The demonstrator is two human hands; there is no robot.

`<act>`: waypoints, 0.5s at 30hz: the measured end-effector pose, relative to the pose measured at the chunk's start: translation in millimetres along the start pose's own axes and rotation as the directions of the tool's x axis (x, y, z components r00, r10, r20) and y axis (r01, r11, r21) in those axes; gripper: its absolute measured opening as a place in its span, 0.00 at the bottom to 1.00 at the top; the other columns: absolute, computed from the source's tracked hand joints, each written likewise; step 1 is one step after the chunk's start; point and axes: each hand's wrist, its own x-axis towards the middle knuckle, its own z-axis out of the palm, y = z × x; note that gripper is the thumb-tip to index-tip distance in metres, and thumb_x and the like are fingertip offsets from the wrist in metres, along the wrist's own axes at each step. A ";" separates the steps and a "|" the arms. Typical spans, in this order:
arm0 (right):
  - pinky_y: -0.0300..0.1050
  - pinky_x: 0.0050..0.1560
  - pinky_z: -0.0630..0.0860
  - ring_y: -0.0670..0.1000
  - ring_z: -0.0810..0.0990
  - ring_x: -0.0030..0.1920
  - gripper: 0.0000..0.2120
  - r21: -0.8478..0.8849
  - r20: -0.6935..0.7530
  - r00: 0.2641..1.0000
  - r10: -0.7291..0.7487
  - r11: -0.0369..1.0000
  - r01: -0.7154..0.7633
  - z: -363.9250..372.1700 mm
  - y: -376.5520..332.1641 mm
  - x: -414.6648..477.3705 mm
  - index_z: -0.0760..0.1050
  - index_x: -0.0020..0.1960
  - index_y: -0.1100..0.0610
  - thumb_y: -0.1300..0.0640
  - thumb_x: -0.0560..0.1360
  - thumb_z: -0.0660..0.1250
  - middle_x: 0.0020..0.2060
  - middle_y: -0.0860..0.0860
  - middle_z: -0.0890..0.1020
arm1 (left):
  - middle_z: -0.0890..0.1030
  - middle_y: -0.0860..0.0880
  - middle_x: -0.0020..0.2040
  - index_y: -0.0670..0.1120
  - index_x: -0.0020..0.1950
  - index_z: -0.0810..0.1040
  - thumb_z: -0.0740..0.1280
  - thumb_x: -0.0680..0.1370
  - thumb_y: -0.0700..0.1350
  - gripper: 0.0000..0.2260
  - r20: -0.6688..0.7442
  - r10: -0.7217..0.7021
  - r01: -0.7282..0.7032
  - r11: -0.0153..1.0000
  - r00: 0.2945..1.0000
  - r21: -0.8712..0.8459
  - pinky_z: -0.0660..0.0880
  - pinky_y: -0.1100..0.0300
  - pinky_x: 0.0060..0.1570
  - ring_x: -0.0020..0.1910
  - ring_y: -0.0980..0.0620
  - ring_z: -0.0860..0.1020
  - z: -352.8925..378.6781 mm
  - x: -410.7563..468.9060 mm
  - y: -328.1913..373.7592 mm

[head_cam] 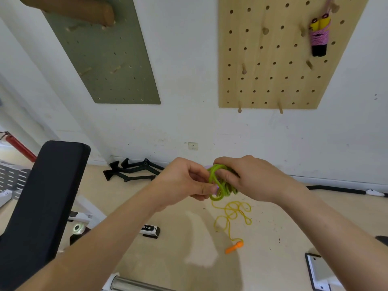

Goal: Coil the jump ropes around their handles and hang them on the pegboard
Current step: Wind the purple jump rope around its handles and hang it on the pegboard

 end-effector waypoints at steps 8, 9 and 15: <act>0.50 0.43 0.77 0.46 0.78 0.37 0.10 0.040 0.008 1.000 -0.013 0.999 0.013 -2.8 -2.7 -0.5 0.72 0.52 0.44 0.45 0.79 0.54 0.34 0.44 0.80 | 0.80 0.48 0.33 0.45 0.44 0.85 0.72 0.71 0.39 0.04 0.158 0.008 0.050 0.934 0.987 -0.355 0.71 0.69 0.29 0.28 0.58 0.73 8.6 -1.4 -6.1; 0.49 0.41 0.77 0.44 0.77 0.35 0.09 0.051 0.022 1.000 -0.010 0.999 0.009 -3.4 -3.2 -0.6 0.72 0.51 0.45 0.45 0.79 0.54 0.34 0.44 0.80 | 0.80 0.48 0.32 0.45 0.42 0.85 0.72 0.71 0.39 0.03 0.136 0.015 0.034 0.936 0.991 -0.349 0.70 0.69 0.29 0.27 0.58 0.72 10.2 -1.2 -5.5; 0.46 0.39 0.73 0.41 0.72 0.30 0.11 0.044 0.108 0.994 0.030 0.998 -0.035 -8.8 -4.3 0.0 0.72 0.50 0.45 0.44 0.80 0.54 0.35 0.45 0.77 | 0.83 0.40 0.35 0.40 0.43 0.83 0.72 0.71 0.33 0.04 -0.084 0.108 -0.113 0.992 0.991 -0.054 0.75 0.63 0.33 0.32 0.47 0.80 10.4 3.2 -0.6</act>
